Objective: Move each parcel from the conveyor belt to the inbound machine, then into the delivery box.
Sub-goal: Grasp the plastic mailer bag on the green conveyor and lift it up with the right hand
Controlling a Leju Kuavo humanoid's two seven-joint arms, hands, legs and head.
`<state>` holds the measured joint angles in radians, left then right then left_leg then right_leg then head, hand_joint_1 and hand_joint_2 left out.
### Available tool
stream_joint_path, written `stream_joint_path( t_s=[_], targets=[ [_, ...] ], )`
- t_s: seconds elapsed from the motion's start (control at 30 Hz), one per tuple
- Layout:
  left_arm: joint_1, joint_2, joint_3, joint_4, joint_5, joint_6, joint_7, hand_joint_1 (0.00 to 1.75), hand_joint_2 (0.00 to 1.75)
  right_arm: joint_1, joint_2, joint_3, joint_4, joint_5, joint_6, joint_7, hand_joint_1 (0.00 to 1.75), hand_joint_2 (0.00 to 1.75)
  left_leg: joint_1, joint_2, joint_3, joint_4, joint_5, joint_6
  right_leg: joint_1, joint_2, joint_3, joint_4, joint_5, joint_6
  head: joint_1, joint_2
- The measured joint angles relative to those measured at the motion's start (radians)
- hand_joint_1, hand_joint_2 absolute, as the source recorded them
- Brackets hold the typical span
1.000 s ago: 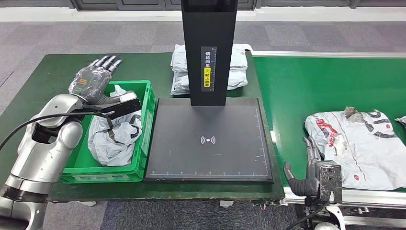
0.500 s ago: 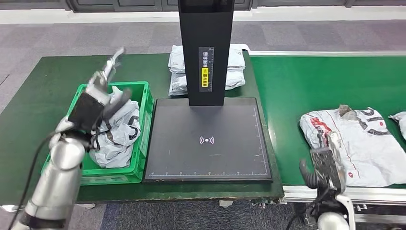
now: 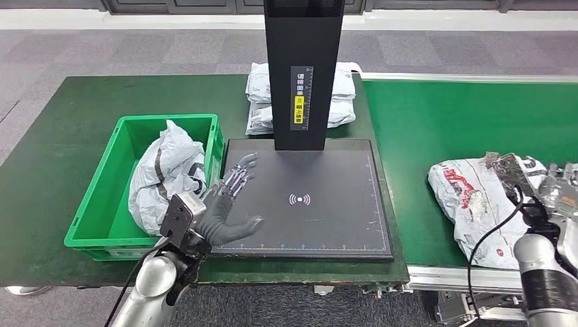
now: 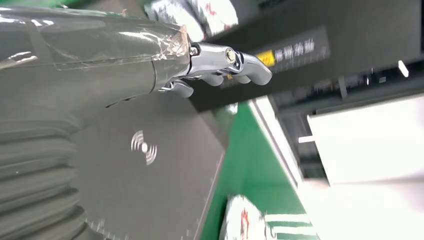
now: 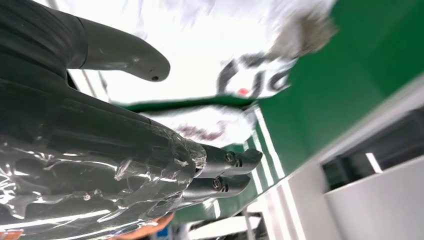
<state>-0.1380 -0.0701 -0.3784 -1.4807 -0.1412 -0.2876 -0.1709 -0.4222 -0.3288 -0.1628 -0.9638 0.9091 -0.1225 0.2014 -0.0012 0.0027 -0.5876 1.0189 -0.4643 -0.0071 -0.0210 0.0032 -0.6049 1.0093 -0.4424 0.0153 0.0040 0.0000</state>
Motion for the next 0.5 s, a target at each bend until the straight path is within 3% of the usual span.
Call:
stream_joint_path(
  t_s=[0.33, 0.43, 0.5],
  targets=[
    [-0.009, -0.029, 0.0, 0.079, 0.001, -0.024, -0.039, 0.0, 1.75, -0.049, -0.049, 0.0, 0.243, 0.059, 0.013, 0.013, 0.0, 1.75, 0.0, 0.0, 0.0, 0.0, 0.0, 0.0, 0.0, 0.0, 0.0, 0.0, 0.0, 0.0, 0.0, 0.0],
    [-0.018, -0.032, 0.0, 0.106, 0.005, -0.025, -0.051, 0.0, 1.75, -0.063, -0.054, 0.0, 0.299, 0.055, 0.075, -0.009, 0.0, 1.75, 0.0, 0.0, 0.0, 0.0, 0.0, 0.0, 0.0, 0.0, 0.0, 0.0, 0.0, 0.0, 0.0, 0.0],
    [-0.022, -0.032, 0.0, 0.124, 0.005, -0.025, -0.064, 0.0, 1.75, -0.068, -0.055, -0.001, 0.329, 0.019, 0.165, -0.07, 0.0, 1.75, 0.0, 0.0, 0.0, 0.0, 0.0, 0.0, 0.0, 0.0, 0.0, 0.0, 0.0, 0.0, 0.0, 0.0]
  ],
)
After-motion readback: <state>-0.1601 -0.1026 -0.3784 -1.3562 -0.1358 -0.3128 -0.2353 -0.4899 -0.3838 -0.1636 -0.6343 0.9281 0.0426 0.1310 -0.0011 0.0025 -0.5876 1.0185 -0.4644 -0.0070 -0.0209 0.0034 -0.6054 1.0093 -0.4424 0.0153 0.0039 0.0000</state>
